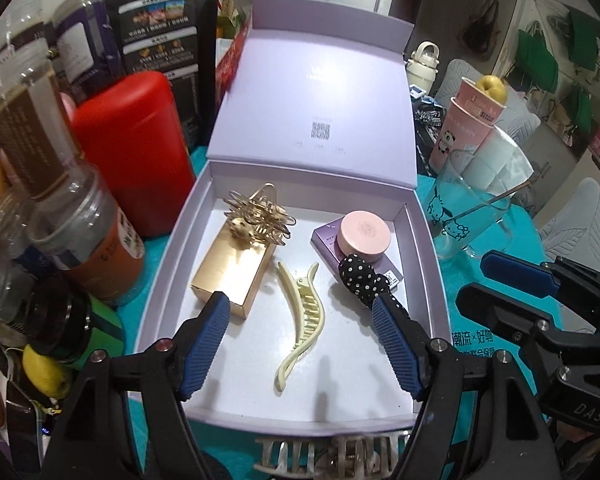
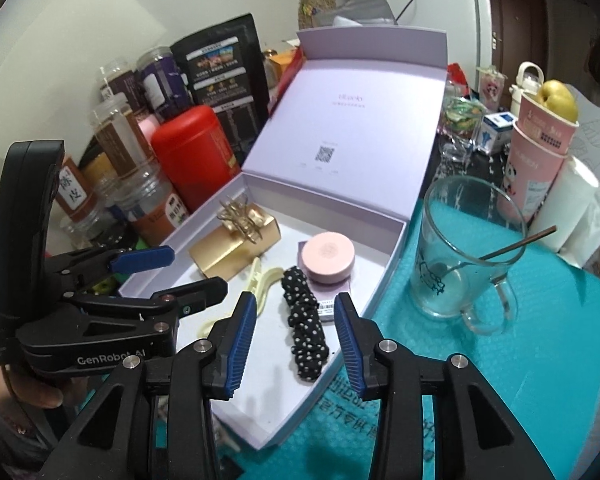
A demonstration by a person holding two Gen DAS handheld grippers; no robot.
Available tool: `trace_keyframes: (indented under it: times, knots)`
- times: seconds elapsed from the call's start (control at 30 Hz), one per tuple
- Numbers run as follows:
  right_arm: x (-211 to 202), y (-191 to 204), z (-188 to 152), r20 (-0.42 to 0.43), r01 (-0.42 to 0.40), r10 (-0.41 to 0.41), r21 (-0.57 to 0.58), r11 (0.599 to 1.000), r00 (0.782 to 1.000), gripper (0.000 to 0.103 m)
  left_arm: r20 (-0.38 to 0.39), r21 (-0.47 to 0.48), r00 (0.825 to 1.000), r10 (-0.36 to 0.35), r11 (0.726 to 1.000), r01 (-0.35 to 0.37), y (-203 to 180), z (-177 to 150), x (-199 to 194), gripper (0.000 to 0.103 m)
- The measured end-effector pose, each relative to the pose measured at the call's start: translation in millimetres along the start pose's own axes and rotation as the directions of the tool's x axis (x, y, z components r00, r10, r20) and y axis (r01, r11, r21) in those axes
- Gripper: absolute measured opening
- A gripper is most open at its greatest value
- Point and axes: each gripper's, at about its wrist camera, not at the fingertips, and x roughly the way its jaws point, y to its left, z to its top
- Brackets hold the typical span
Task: Organize rigid objects
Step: 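Open the left tool on the banana clip while the right tool releases the scrunchie, then withdraw both tools from the lavender box toward the items on the mat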
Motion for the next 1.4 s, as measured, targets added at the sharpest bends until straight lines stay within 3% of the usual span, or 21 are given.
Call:
trace_keyframes:
  times: [0.67,1.2,1.4]
  knots:
    - [-61,33,-23,0.081,0.041,-0.042,0.009,0.999,0.996,0.052,0.127,0.080,0.992,-0.003,0.997,-0.007,-8,-33,-80,0.073]
    - [-76,43,-90,0.049,0.055,-0.059,0.092,0.994,0.997,0.058,0.087,0.077,0.996,-0.033,0.997,0.027,0,-88,-87,0.074]
    - [-72,42,-112,0.025,0.056,-0.060,0.122,0.991,0.998,0.060,0.087,0.077,0.993,-0.079,0.994,0.072,3,-103,-86,0.073]
